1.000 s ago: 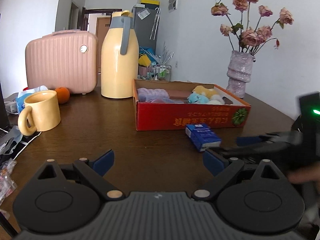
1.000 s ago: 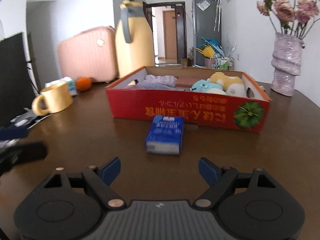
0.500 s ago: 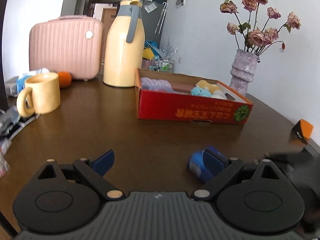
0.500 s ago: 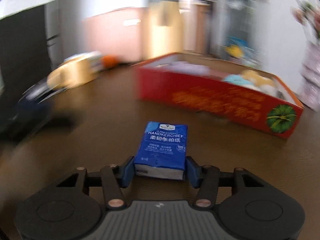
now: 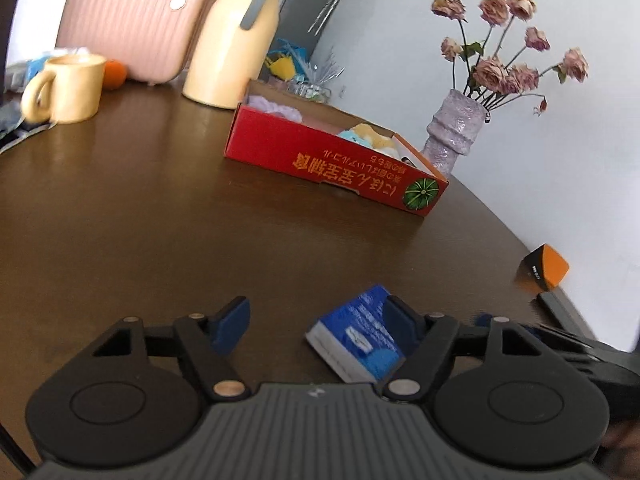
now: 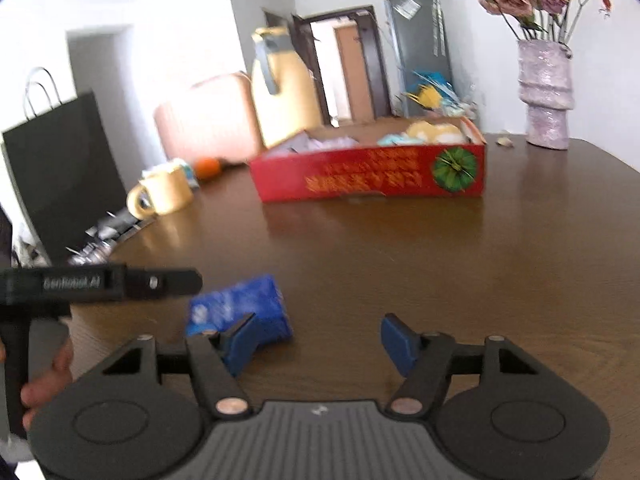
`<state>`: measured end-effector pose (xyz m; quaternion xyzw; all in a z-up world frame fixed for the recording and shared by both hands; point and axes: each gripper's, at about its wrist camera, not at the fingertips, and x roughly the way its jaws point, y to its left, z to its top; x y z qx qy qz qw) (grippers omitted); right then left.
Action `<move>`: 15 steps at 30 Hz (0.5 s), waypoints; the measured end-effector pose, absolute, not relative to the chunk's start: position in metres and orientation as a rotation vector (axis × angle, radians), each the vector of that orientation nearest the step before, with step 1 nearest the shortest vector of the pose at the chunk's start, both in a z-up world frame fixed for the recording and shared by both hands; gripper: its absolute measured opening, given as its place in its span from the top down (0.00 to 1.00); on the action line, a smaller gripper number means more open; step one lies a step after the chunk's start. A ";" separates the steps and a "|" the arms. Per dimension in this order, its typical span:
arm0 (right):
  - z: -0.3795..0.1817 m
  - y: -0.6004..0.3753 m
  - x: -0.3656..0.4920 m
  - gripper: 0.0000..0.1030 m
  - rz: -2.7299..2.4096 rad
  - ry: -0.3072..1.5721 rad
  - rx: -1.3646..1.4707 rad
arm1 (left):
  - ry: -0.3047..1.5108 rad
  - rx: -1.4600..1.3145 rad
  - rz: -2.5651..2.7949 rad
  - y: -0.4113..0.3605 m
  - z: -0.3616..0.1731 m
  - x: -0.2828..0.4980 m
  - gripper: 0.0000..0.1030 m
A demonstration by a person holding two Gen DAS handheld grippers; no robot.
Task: Organize soft objects
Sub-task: 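Grasp the blue tissue pack with the left gripper beside the right gripper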
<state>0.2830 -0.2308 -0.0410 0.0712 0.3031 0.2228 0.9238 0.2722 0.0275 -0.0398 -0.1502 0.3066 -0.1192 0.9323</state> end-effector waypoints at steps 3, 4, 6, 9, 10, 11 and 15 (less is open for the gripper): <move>-0.043 -0.219 0.300 0.40 0.500 0.616 0.160 | 0.646 -0.350 -0.240 0.033 -0.038 0.261 0.48; -0.046 -0.215 0.310 0.47 0.506 0.628 0.167 | 0.655 -0.354 -0.247 0.032 -0.038 0.260 0.58; -0.050 -0.205 0.322 0.60 0.534 0.646 0.195 | 0.665 -0.352 -0.247 0.030 -0.039 0.258 0.61; -0.058 -0.197 0.330 0.74 0.557 0.706 0.244 | 0.681 -0.413 -0.282 0.030 -0.045 0.261 0.64; -0.058 -0.197 0.327 0.75 0.560 0.710 0.258 | 0.694 -0.433 -0.288 0.031 -0.047 0.262 0.67; -0.057 -0.199 0.322 0.76 0.572 0.720 0.265 | 0.709 -0.450 -0.294 0.032 -0.049 0.264 0.67; -0.058 -0.208 0.298 0.76 0.596 0.741 0.298 | 0.728 -0.460 -0.319 0.032 -0.056 0.265 0.70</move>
